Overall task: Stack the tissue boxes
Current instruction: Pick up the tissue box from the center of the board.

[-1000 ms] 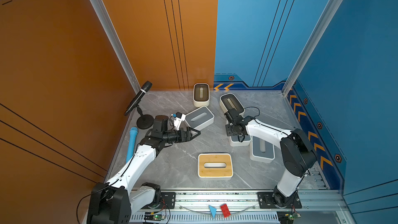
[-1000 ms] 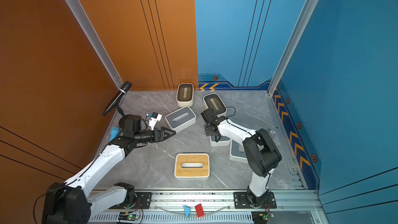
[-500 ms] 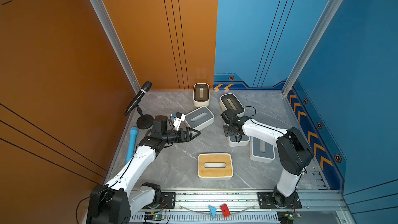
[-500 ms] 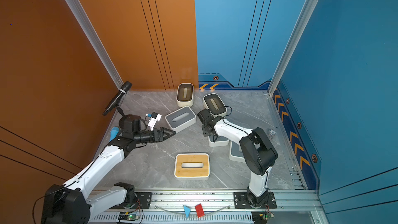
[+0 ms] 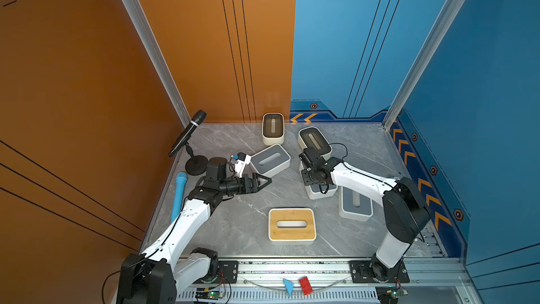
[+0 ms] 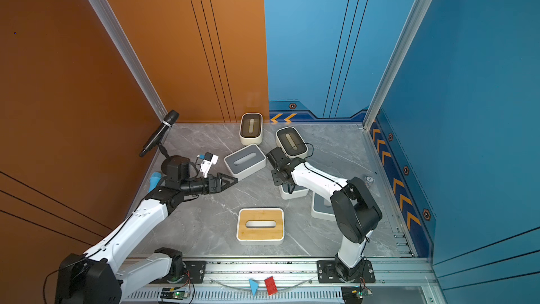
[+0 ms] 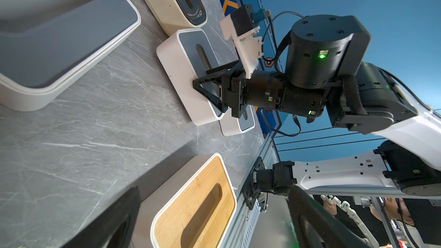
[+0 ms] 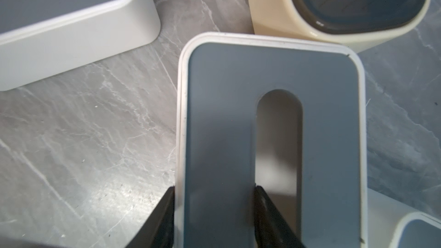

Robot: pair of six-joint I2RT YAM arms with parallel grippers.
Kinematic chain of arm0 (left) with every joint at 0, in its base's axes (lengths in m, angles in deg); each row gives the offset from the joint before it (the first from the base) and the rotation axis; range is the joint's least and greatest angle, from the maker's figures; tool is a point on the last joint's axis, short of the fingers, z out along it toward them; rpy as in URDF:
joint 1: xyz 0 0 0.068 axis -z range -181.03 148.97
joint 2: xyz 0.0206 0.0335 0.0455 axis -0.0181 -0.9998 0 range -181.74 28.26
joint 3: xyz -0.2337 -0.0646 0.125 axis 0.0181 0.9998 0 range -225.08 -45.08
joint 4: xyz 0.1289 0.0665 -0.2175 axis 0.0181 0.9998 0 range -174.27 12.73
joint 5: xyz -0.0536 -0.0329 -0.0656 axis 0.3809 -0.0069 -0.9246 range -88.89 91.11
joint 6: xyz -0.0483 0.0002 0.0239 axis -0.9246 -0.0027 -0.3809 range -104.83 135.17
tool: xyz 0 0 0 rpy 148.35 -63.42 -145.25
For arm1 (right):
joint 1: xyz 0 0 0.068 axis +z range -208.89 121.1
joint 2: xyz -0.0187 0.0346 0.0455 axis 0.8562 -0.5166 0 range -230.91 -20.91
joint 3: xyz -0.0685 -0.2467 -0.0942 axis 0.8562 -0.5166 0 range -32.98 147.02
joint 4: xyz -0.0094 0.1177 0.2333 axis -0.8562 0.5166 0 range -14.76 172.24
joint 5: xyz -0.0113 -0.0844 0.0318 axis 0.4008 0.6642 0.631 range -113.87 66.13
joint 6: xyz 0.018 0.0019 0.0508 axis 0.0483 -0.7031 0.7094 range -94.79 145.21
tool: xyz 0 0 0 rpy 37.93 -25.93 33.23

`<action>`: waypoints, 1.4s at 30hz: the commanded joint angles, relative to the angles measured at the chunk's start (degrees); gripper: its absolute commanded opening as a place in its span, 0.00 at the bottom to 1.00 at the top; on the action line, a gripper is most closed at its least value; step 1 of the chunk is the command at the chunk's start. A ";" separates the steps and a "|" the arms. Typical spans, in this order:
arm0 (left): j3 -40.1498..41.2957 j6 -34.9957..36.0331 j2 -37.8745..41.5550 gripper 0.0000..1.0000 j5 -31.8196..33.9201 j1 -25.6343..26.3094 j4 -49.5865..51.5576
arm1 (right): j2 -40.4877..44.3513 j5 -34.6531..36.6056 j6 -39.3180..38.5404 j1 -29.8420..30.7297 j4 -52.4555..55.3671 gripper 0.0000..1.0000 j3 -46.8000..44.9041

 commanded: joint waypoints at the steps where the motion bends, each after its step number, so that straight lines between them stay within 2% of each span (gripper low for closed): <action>1: 1.16 0.18 1.46 0.98 0.76 -0.42 -0.72 | 3.88 -2.54 -3.43 -0.16 0.10 0.43 -0.64; 6: 1.16 0.66 2.27 0.98 1.20 -0.47 0.34 | 6.98 -6.45 -8.84 -0.47 0.49 0.41 -1.54; 12: -0.09 3.87 3.04 0.98 3.56 -0.43 6.65 | 11.49 -9.59 -13.93 -0.89 3.71 0.42 -1.66; 19: -0.02 4.48 4.21 0.98 5.89 0.23 10.66 | 18.11 -9.24 -21.94 0.43 5.82 0.41 -3.86; 24: 3.19 -0.21 7.92 0.98 1.96 0.03 12.20 | 23.66 -8.87 -28.58 2.17 6.71 0.40 -6.15; 28: 6.87 -5.69 14.33 0.98 0.00 -0.01 9.85 | 26.49 -11.43 -32.69 2.25 8.71 0.41 -6.60; 31: 7.67 -8.47 16.29 0.98 -3.54 -0.53 8.40 | 27.46 -13.04 -36.00 2.25 10.54 0.41 -6.36; 35: 6.85 -8.28 17.39 0.98 -7.12 -1.08 10.71 | 27.92 -14.99 -39.81 4.81 13.83 0.41 -4.59; 39: 4.72 -5.26 20.66 0.98 -4.36 -1.12 18.40 | 28.60 -16.55 -42.07 5.67 15.62 0.41 -3.56; 42: 4.42 -4.80 21.67 0.98 -5.41 -1.23 21.66 | 29.34 -18.84 -43.68 6.03 16.51 0.41 -3.49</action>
